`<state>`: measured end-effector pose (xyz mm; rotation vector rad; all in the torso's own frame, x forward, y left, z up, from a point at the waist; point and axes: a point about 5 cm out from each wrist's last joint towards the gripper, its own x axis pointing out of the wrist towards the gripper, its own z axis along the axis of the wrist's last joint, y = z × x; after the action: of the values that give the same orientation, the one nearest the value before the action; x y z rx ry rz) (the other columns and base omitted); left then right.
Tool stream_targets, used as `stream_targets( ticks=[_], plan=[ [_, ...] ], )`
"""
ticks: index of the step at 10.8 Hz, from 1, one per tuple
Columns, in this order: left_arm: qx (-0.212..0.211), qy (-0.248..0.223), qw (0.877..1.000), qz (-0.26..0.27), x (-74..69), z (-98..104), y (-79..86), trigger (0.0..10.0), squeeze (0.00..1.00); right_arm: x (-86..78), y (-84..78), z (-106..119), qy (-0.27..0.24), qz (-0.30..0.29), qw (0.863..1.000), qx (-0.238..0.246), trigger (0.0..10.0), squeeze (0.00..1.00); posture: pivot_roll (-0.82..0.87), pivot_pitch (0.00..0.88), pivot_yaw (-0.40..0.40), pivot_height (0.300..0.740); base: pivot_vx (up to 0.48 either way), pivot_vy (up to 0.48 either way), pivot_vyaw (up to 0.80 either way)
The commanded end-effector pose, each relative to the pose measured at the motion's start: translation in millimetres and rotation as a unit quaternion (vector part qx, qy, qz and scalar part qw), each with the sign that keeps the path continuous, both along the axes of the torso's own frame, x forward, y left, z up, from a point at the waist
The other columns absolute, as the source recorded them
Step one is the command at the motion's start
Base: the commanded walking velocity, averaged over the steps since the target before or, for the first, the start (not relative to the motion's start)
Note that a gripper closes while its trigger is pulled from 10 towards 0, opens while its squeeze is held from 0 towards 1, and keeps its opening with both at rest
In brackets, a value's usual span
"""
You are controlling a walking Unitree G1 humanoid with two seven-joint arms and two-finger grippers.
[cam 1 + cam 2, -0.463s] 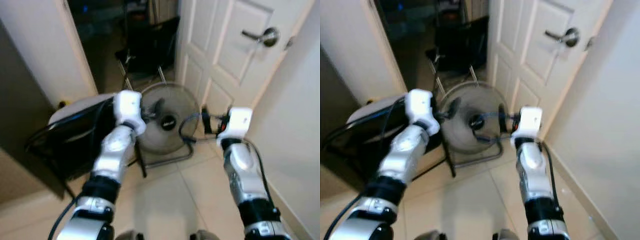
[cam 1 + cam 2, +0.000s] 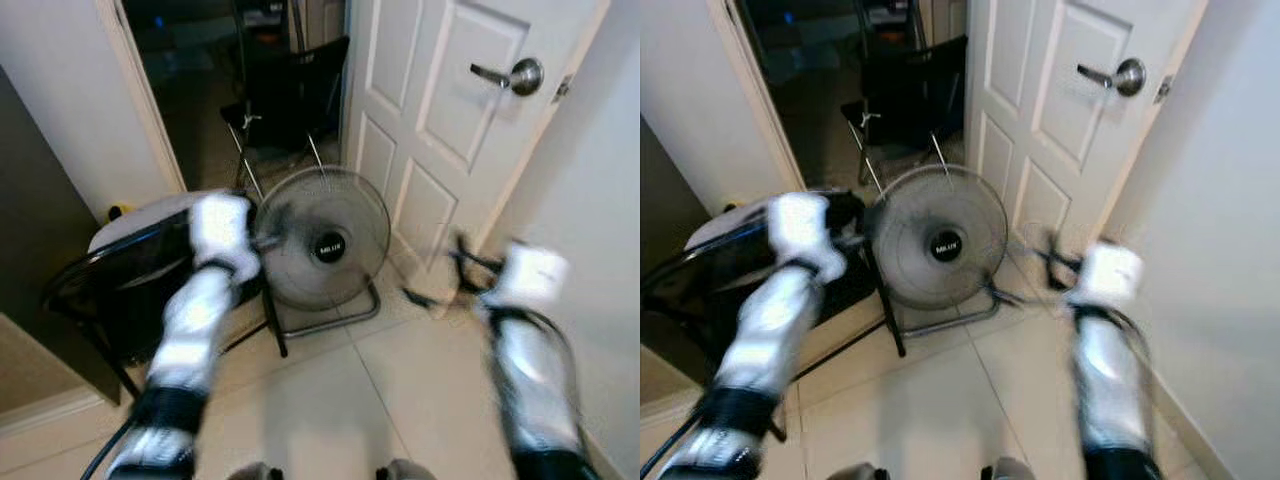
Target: Clean up the room
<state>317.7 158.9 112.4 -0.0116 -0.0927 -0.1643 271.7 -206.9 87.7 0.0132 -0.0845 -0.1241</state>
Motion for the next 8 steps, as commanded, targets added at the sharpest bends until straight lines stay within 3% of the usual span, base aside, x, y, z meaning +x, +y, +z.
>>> stream_targets(
  ticks=[1, 3, 5, 8],
  plan=[
    [0.011, -0.014, 1.000, 0.004, -7.7, 1.1, 5.2, 10.0, 0.00, -5.5, 3.8, 3.4, -0.009, 0.021, 1.000, -0.008, 10.0, 0.00, -0.16, 0.000, 0.021, 0.705, 0.000, 0.000, 0.00],
    [0.025, -0.001, 1.000, -0.010, -23.9, -10.3, 8.5, 10.0, 0.00, -17.4, 19.9, -12.4, 0.021, 0.067, 0.997, 0.020, 10.0, 0.00, -0.15, 0.000, 0.002, 0.705, 0.000, 0.000, 0.00],
    [0.033, -0.005, 0.999, -0.012, -10.9, -0.7, -7.5, 10.0, 0.00, -1.7, 25.3, -7.7, 0.025, 0.084, 0.996, 0.021, 10.0, 0.00, -0.15, 0.000, 0.008, 0.705, 0.000, 0.000, 0.00],
    [0.025, 0.009, 1.000, -0.015, 2.6, 3.2, -13.7, 10.0, 0.00, 12.1, 24.6, -5.9, 0.030, 0.062, 0.996, 0.048, 10.0, 0.00, -0.14, 0.000, 0.040, 0.705, 0.000, 0.000, 0.00]
  ],
)
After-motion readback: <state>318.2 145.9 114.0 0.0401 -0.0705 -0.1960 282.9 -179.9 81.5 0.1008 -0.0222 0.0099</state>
